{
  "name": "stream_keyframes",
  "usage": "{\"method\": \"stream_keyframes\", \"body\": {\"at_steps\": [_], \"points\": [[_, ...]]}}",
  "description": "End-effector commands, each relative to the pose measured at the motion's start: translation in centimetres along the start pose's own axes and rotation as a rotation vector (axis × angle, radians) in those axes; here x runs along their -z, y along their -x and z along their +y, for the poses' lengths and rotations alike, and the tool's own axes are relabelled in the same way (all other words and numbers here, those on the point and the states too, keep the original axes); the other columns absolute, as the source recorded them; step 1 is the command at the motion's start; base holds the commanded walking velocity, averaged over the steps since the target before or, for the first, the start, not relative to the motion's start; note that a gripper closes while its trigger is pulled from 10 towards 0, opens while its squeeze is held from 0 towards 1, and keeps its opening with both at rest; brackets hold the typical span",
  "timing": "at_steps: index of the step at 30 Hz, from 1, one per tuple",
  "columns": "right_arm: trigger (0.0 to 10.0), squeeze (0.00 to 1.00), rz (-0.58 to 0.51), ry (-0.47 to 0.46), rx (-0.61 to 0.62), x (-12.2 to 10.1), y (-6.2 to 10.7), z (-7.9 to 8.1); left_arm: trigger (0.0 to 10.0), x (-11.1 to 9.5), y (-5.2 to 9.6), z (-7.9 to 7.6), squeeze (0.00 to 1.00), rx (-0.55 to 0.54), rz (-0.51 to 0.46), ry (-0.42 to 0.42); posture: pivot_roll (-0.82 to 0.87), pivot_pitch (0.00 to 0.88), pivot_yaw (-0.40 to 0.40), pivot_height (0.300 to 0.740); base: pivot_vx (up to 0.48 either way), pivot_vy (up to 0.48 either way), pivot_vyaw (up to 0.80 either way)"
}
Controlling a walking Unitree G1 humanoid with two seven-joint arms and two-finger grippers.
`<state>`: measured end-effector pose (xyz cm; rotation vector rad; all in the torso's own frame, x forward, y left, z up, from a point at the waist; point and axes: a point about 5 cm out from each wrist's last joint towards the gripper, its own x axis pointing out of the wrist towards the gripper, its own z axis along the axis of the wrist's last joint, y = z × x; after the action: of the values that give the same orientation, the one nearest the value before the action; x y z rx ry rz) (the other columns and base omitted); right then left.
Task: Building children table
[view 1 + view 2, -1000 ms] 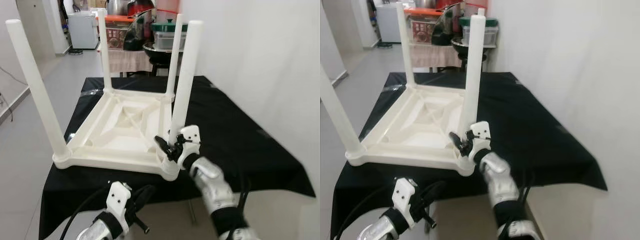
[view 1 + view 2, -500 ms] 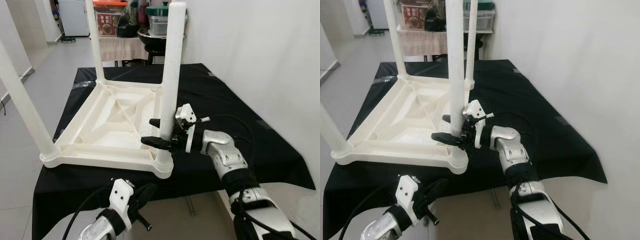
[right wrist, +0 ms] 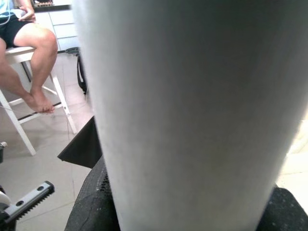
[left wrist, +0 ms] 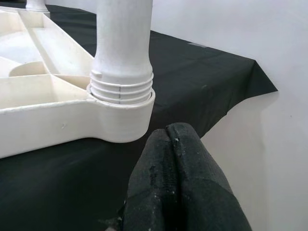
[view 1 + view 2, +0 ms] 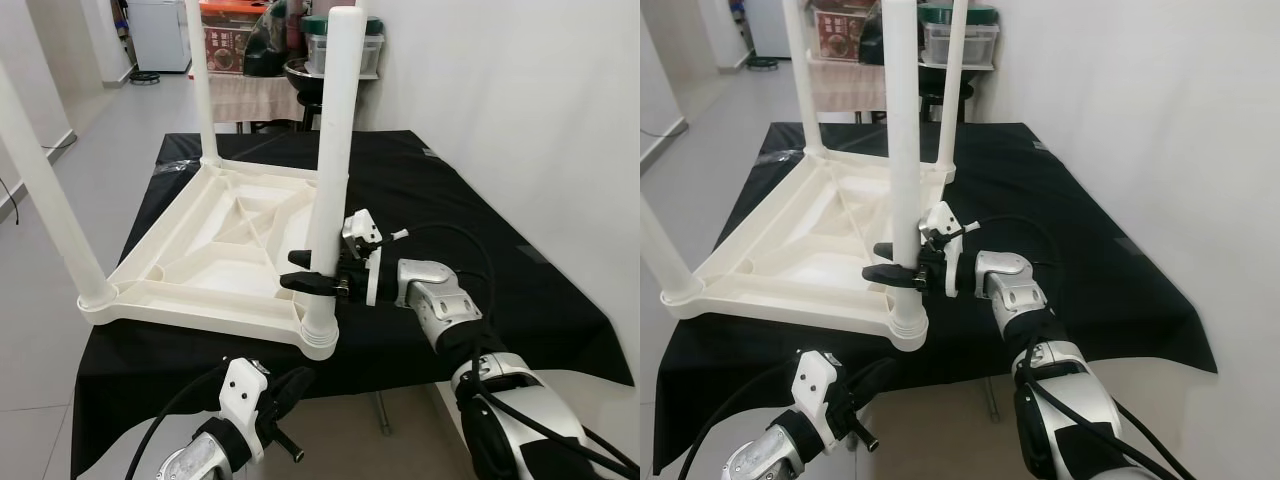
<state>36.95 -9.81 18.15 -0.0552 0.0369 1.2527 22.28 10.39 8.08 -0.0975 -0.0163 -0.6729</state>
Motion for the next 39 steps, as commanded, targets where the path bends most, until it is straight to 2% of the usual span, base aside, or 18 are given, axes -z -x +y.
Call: {"method": "stream_keyframes", "body": {"at_steps": [1, 2, 3, 4, 5, 8, 12, 19, 20, 21, 22, 23, 32, 33, 34, 35, 37, 39], "points": [[0.0, 0.00, 0.029, -0.045, 0.122, 1.6, 1.5, -0.7, 10.0, 0.3, 0.1, -0.3, 0.00, 0.008, 0.010, 0.022, 0.03, 0.000, -0.107, 0.740, 0.000, 0.000, 0.00], [0.0, 0.00, 0.029, -0.045, 0.122, 1.6, 1.5, -0.7, 10.0, 0.3, 0.1, -0.3, 0.00, 0.008, 0.010, 0.022, 0.03, 0.000, -0.107, 0.740, 0.000, 0.000, 0.00], [0.0, 0.00, 0.065, -0.049, 0.261, 2.9, 2.2, -1.0, 10.0, 0.3, 0.2, -0.4, 0.00, 0.007, 0.009, 0.023, 0.03, 0.000, -0.116, 0.740, 0.000, 0.000, 0.00], [0.0, 0.00, 0.120, -0.076, 0.651, 5.2, 2.9, -1.6, 10.0, 0.3, 0.3, -0.4, 0.00, 0.005, 0.008, 0.022, 0.04, 0.000, -0.129, 0.740, 0.000, 0.000, 0.00], [0.0, 0.00, 0.120, -0.076, 0.651, 5.2, 2.9, -1.6, 10.0, 0.3, 0.3, -0.4, 0.00, 0.005, 0.008, 0.022, 0.04, 0.000, -0.129, 0.740, 0.000, 0.000, 0.00], [0.0, 0.00, 0.180, -0.321, 1.082, 12.2, 3.0, 5.8, 10.0, 0.2, 0.9, -0.1, 0.00, -0.002, 0.012, 0.023, 0.03, 0.000, -0.099, 0.740, 0.000, 0.000, 0.00], [0.0, 0.00, 0.169, -0.377, 1.079, 12.8, 2.9, 6.5, 10.0, 0.2, 1.0, -0.1, 0.00, 0.000, 0.016, 0.018, 0.00, 0.000, -0.070, 0.740, 0.000, 0.000, 0.00], [0.0, 0.00, 0.154, -0.215, 1.048, 10.6, 2.9, 3.3, 10.0, 0.3, 0.8, 0.1, 0.00, 0.009, 0.018, 0.037, 0.00, 0.000, -0.079, 0.740, 0.000, 0.000, 0.00], [3.9, 0.00, 0.156, -0.202, 1.051, 10.0, 2.8, 2.6, 10.0, 0.3, 0.7, 0.1, 0.00, 0.007, 0.016, 0.038, 0.01, 0.000, -0.082, 0.740, 0.000, 0.000, 0.00], [10.0, 0.62, 0.135, -0.184, 1.015, 9.0, 2.3, 2.3, 10.0, 0.3, 0.7, 0.1, 0.00, 0.004, 0.016, 0.037, 0.01, 0.000, -0.082, 0.740, 0.000, 0.000, 0.00], [10.0, 0.62, 0.135, -0.184, 1.015, 9.0, 2.3, 2.3, 10.0, 0.3, 0.7, 0.1, 0.00, 0.004, 0.016, 0.037, 0.01, 0.000, -0.082, 0.740, 0.000, 0.000, 0.00], [10.0, 1.00, 0.111, -0.171, 0.973, 8.1, 1.8, 2.0, 10.0, 0.3, 0.6, 0.0, 0.00, 0.003, 0.016, 0.037, 0.01, 0.000, -0.083, 0.740, 0.000, 0.000, 0.00], [10.0, 1.00, 0.012, -0.125, 0.813, 5.1, 0.5, 1.8, 10.0, 0.4, 0.5, 0.1, 0.00, 0.003, 0.015, 0.040, 0.01, 0.000, -0.084, 0.740, 0.000, 0.000, 0.00], [10.0, 0.00, -0.044, -0.064, 0.626, 3.2, 0.0, 1.5, 10.0, 0.4, 0.4, 0.2, 0.00, 0.004, 0.015, 0.041, 0.01, 0.000, -0.083, 0.740, 0.000, 0.000, 0.00], [10.0, 0.00, -0.055, 0.010, 0.421, 1.8, -0.2, 1.2, 10.0, 0.4, 0.3, 0.3, 0.00, 0.004, 0.015, 0.042, 0.01, 0.000, -0.080, 0.740, 0.000, 0.000, 0.00], [10.0, 0.00, -0.055, 0.010, 0.421, 1.8, -0.2, 1.2, 10.0, 0.4, 0.3, 0.3, 0.00, 0.004, 0.015, 0.042, 0.01, 0.000, -0.080, 0.740, 0.000, 0.000, 0.00], [10.0, 0.00, -0.025, 0.073, 0.166, 0.0, 0.0, 0.5, 10.0, 0.4, 0.2, 0.4, 0.00, 0.004, 0.015, 0.042, 0.02, 0.000, -0.081, 0.740, 0.000, 0.000, 0.00], [10.0, 0.00, -0.025, 0.073, 0.166, 0.0, 0.0, 0.5, 10.0, 0.4, 0.2, 0.4, 0.00, 0.004, 0.015, 0.042, 0.02, 0.000, -0.081, 0.740, 0.000, 0.000, 0.00]]}}
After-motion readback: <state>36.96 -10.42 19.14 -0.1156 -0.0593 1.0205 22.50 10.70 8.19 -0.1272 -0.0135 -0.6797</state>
